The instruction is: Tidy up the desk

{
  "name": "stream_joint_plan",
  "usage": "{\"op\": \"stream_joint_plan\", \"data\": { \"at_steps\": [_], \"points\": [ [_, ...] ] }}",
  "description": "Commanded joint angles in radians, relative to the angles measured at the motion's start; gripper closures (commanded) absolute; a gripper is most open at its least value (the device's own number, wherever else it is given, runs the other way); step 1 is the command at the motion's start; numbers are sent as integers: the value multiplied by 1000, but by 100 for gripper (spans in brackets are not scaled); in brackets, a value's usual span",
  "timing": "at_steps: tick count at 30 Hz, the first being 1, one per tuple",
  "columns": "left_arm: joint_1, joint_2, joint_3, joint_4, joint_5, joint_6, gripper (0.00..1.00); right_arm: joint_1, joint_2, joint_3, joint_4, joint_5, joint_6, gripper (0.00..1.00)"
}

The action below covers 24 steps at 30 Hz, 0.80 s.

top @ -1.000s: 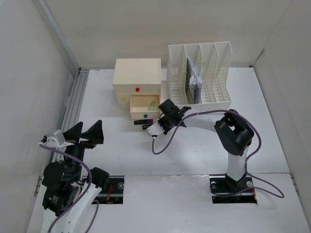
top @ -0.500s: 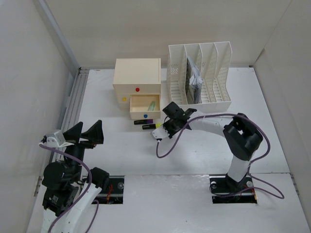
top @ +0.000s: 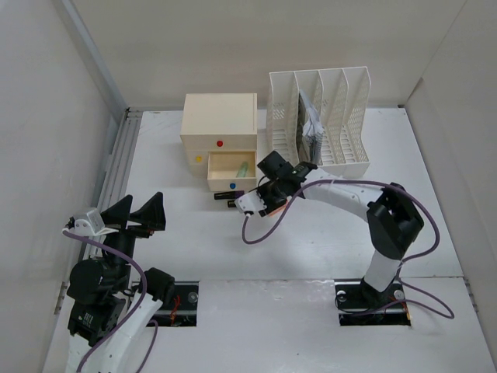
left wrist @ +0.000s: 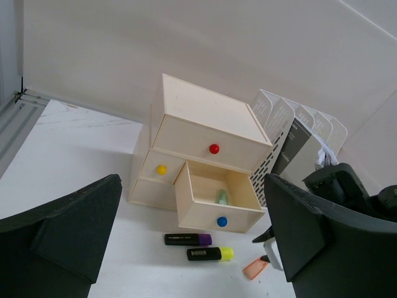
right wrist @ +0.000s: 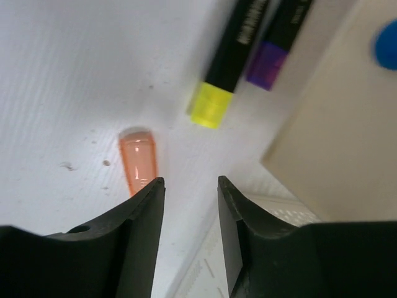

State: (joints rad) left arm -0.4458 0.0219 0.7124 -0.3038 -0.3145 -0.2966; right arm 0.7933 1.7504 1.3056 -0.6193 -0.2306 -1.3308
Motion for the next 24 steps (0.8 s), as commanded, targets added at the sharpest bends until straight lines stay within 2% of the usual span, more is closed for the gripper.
{"op": "stream_joint_plan", "data": {
  "at_steps": [1,13,24],
  "points": [
    [-5,-13,1,49,8,13,1,0,38,21,-119,-49,-63,54],
    [-5,-22,1,49,8,13,1,-9,113,12,-142,-27,-91,55],
    [-5,-22,1,49,8,13,1,-28,176,12,-97,26,-64,55]
  ]
}}
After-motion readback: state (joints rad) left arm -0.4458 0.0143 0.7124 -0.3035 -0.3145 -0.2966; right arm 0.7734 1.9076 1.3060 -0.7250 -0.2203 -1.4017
